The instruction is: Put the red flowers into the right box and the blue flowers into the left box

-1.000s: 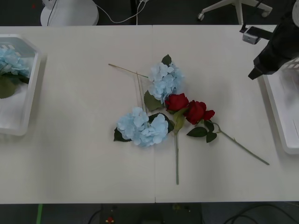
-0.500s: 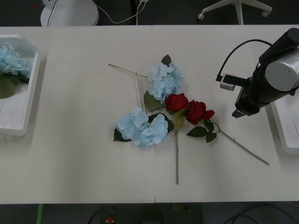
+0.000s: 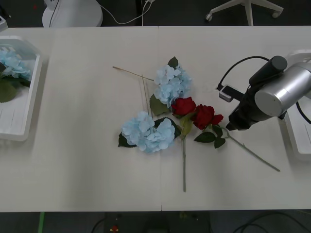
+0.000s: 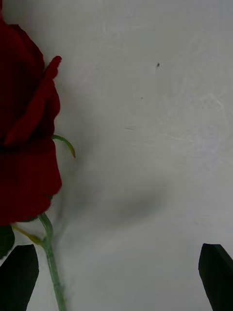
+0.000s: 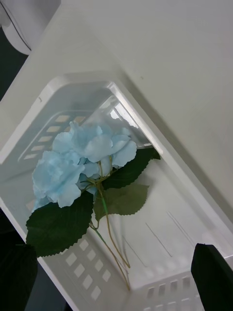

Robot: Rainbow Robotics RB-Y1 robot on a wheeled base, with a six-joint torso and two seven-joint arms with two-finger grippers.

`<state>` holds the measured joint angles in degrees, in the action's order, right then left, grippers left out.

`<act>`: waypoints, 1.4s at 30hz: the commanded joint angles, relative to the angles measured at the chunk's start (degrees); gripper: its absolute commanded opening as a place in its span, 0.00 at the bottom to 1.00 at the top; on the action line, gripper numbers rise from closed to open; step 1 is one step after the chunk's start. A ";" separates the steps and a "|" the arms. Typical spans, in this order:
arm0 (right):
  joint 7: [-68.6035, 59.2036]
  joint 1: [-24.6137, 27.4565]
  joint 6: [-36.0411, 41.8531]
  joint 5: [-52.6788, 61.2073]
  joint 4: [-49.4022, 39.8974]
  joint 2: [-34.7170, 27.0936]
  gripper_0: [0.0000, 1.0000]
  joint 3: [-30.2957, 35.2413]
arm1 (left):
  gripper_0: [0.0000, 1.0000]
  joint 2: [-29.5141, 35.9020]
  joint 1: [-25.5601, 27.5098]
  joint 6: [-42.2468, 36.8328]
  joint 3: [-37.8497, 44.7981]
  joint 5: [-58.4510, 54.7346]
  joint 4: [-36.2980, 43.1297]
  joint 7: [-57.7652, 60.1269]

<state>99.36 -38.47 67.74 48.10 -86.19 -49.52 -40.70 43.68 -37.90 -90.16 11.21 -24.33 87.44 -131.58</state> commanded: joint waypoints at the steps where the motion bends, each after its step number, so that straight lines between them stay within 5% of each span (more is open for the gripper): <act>1: -3.83 -0.03 -0.77 -1.96 -1.17 2.41 0.95 -1.92 | 0.92 -1.58 0.11 1.39 2.59 1.13 -0.16 0.00; 5: -4.00 0.14 -0.68 -2.22 -1.17 3.47 0.96 -1.92 | 0.91 5.19 0.20 6.05 -6.37 -3.36 -0.34 2.90; 8: -4.71 0.32 -0.77 -2.75 -1.17 4.61 0.95 -1.92 | 0.89 14.16 0.28 17.13 -20.26 -11.53 -0.16 15.65; 11: -5.41 0.32 -0.51 -4.24 -1.09 5.49 0.95 -1.92 | 0.86 23.03 0.20 32.24 -34.41 -15.49 1.86 29.18; 15: -6.02 0.32 -1.30 -4.95 0.50 6.54 0.96 -1.92 | 0.85 33.93 0.11 59.67 -54.36 -7.22 5.11 59.24; 20: -6.20 0.32 -1.47 -5.39 1.20 6.98 0.95 -1.92 | 0.85 34.99 0.20 88.67 -63.59 13.78 -0.25 89.48; 27: -6.55 0.32 -1.56 -5.83 2.43 7.42 0.91 -2.28 | 0.86 34.90 -1.30 124.44 -64.03 26.88 -11.41 107.76; 31: -6.82 0.32 -1.56 -5.83 2.43 7.51 0.70 -2.28 | 0.85 33.93 -5.87 135.52 -64.03 36.81 -15.01 111.10; 36: -7.52 0.32 -1.65 -5.65 3.22 7.86 0.28 -2.28 | 0.85 34.46 -12.37 142.90 -63.94 52.10 -18.62 110.66; 42: -8.31 0.32 -1.91 -5.47 3.84 7.95 0.01 -2.28 | 0.86 32.44 -18.35 148.08 -63.94 67.48 -21.25 109.34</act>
<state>94.31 -38.31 66.48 42.79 -82.45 -43.12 -42.75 77.57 -51.21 55.62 -54.28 39.31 67.65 -23.23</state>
